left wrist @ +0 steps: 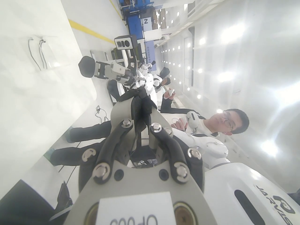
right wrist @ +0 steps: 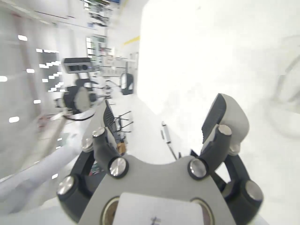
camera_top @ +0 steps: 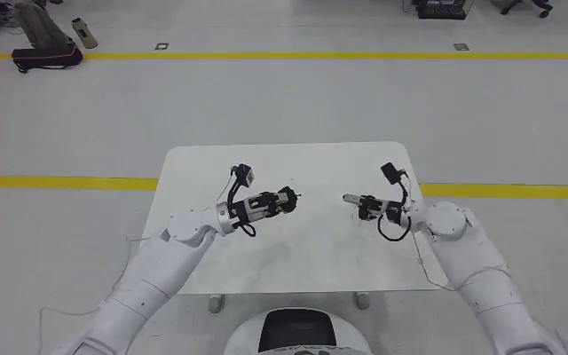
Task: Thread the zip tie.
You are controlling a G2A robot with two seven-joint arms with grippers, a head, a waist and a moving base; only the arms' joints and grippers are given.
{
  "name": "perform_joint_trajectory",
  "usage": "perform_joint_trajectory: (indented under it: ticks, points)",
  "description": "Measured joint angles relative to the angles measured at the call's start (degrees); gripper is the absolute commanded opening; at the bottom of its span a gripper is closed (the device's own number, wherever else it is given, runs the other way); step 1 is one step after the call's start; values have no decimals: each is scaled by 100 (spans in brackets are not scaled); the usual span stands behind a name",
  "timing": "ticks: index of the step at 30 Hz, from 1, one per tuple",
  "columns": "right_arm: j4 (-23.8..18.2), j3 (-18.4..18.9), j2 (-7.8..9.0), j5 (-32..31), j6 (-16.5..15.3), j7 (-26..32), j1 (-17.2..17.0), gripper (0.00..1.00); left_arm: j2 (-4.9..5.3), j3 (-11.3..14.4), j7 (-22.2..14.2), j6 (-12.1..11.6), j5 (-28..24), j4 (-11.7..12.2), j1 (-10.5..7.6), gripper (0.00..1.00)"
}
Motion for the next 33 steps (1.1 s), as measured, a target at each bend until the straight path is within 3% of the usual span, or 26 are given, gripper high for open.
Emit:
perform_joint_trajectory:
  ticks: [2, 6, 8, 11, 15, 18, 27, 33]
  points:
    - [2, 3, 2, -372, 0, -7, -5, 100, 2, -4, 3, -17, 0, -15, 12, 0]
    - [20, 0, 0, 18, -7, 49, -1, 100, 1, -2, 0, -16, -2, -14, 11, 0]
    - [-20, -30, 7, -91, 35, -64, 3, 100, 0, 11, 79, 16, 55, -33, 24, 0]
    - [-200, -98, 24, -857, 346, -354, 82, 100, 6, -7, 187, 44, 150, -42, 21, 0]
    - [-437, -327, 31, -2028, 1046, -455, 269, 100, 36, -95, 221, 55, 307, 16, -1, 0]
    - [-451, -509, -4, -2429, 1404, -432, 443, 100, 50, -133, 293, 66, 390, 32, 18, 0]
    - [-439, -519, -8, -2453, 1426, -468, 454, 100, 51, -138, 337, 56, 394, -10, 42, 0]
    - [-421, -802, -35, -3283, 1789, -240, 745, 100, 84, -196, 312, 166, 571, -91, 39, 0]
